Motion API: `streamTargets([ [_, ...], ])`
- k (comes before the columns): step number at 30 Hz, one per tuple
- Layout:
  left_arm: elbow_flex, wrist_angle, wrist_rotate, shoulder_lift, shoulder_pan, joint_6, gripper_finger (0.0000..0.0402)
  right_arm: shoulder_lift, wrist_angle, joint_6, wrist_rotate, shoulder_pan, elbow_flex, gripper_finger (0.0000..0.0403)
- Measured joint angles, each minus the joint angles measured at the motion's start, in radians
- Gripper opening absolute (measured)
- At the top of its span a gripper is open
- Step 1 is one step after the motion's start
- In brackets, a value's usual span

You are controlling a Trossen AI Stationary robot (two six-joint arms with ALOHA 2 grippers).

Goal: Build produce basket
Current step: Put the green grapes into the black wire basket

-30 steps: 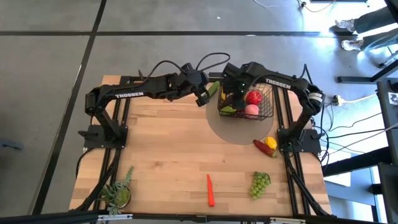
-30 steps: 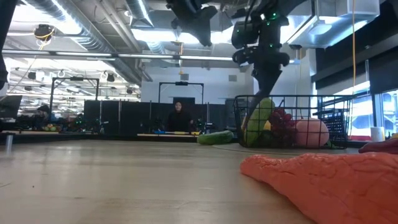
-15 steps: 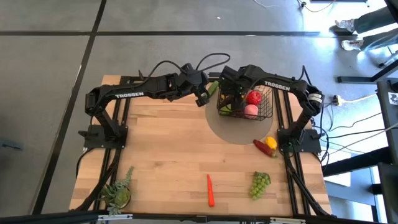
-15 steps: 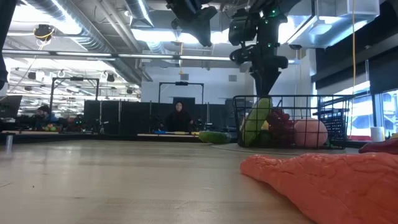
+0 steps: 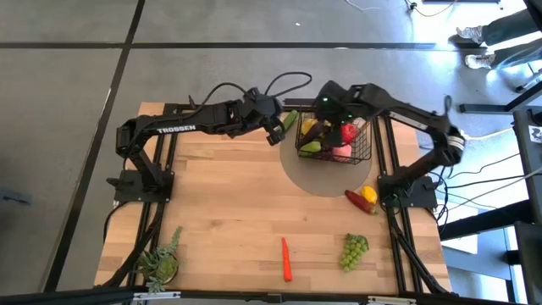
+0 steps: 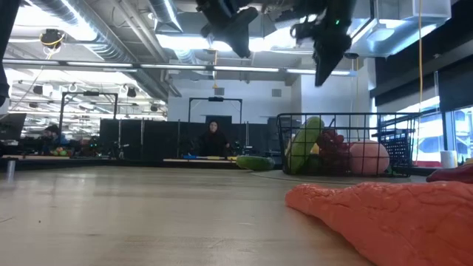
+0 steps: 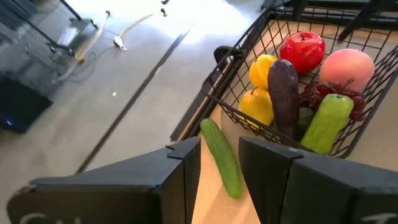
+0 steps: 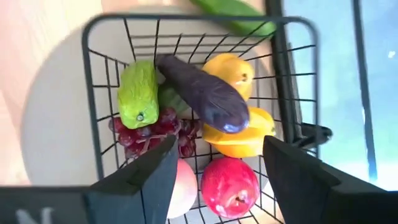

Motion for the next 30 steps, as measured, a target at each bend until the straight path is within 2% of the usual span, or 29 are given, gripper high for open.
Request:
streamTargets([
  [7,0.0,-0.131,0.016,0.0,0.032,-0.182,0.0098,-0.157,-0.003,0.078,-0.095,0.036,0.0,0.0226],
  [11,-0.001,-0.154,0.144,0.001,0.067,-0.258,0.0099,-0.232,-0.004,0.163,-0.157,0.062,0.0,0.0226],
  [15,-0.001,-0.16,0.291,0.025,0.117,-0.343,0.0098,-0.291,-0.004,0.269,-0.16,0.083,0.0,0.0226],
  [18,-0.002,-0.159,0.364,0.045,0.151,-0.379,0.0098,-0.325,-0.005,0.334,-0.161,0.098,0.0,0.0226],
  [22,-0.001,-0.158,0.395,0.097,0.187,-0.386,0.0098,-0.357,-0.007,0.388,-0.186,0.117,0.0,0.0226],
  [30,-0.001,-0.157,0.653,0.222,0.247,-0.337,0.0098,-0.371,-0.007,0.436,-0.265,0.139,0.0,0.0226],
])
